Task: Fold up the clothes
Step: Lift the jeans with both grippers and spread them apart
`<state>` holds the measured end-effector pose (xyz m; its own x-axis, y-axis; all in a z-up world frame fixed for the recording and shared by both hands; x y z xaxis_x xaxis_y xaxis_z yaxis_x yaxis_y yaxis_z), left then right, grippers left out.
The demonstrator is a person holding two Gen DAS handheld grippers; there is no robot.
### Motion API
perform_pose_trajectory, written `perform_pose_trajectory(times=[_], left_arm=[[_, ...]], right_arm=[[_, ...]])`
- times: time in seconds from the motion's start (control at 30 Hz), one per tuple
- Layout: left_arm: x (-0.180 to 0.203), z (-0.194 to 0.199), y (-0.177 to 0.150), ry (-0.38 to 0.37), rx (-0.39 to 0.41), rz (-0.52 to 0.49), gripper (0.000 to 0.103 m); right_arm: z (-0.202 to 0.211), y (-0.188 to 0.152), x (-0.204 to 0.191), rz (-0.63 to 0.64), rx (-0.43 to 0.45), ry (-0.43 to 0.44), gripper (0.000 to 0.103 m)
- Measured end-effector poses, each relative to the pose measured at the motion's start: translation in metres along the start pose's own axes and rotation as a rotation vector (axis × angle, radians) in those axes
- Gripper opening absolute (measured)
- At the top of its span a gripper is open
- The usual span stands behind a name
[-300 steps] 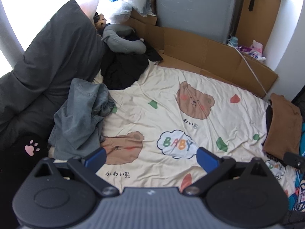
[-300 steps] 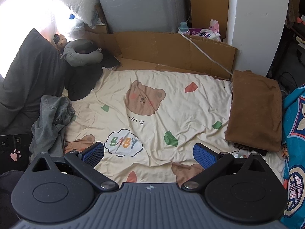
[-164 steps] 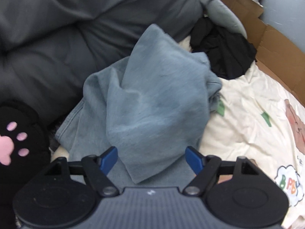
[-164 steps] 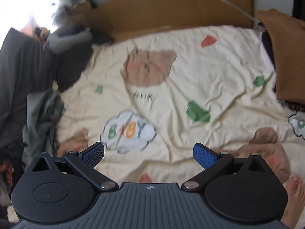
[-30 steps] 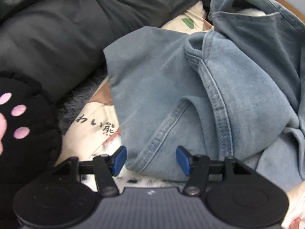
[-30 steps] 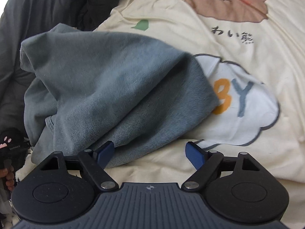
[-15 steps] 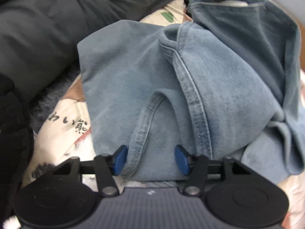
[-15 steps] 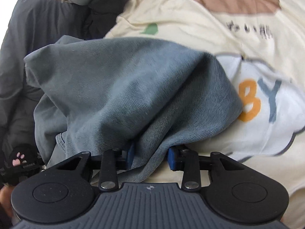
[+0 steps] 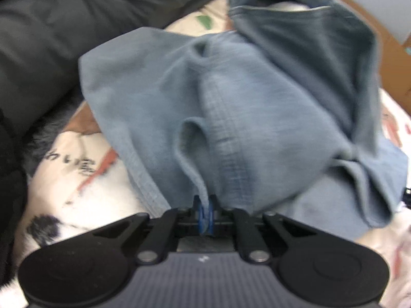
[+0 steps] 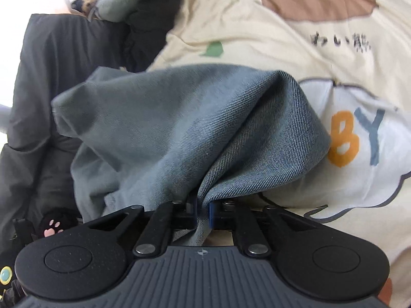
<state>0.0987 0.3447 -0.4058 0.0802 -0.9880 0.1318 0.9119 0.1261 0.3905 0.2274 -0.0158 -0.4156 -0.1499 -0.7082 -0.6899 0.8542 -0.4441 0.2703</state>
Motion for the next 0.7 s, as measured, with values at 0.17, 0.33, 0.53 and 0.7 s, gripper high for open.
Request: perform_pose_trajectory(times=[0.17, 0.33, 0.53, 0.7], left_arm=[[0.046, 0.024, -0.002, -0.123, 0.015, -0.006, 0.003], [0.103, 0.042, -0.003, -0.269, 0.031, -0.014, 0.003], [0.179, 0.05, -0.008, -0.458, 0.032, -0.036, 0.003], [0.222, 0.048, 0.001, -0.559, 0.051, -0.041, 0.003]], right_arm=[[0.026, 0.013, -0.003, 0.001, 0.063, -0.022, 0.005], [0.052, 0.023, 0.003, 0.02, 0.099, -0.054, 0.005], [0.097, 0.036, 0.025, 0.026, 0.159, -0.125, 0.005], [0.126, 0.05, 0.043, 0.027, 0.168, -0.186, 0.005]])
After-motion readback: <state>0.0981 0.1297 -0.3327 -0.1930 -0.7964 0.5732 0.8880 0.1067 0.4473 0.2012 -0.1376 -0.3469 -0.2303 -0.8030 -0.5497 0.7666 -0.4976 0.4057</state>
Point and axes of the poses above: each gripper's, at about its wrist camera, not at the fingertips, and z roughly against the way its jaws point, x to its right, y to its top, the point moved 8 cm from there along -z, roughly the way its jaws point
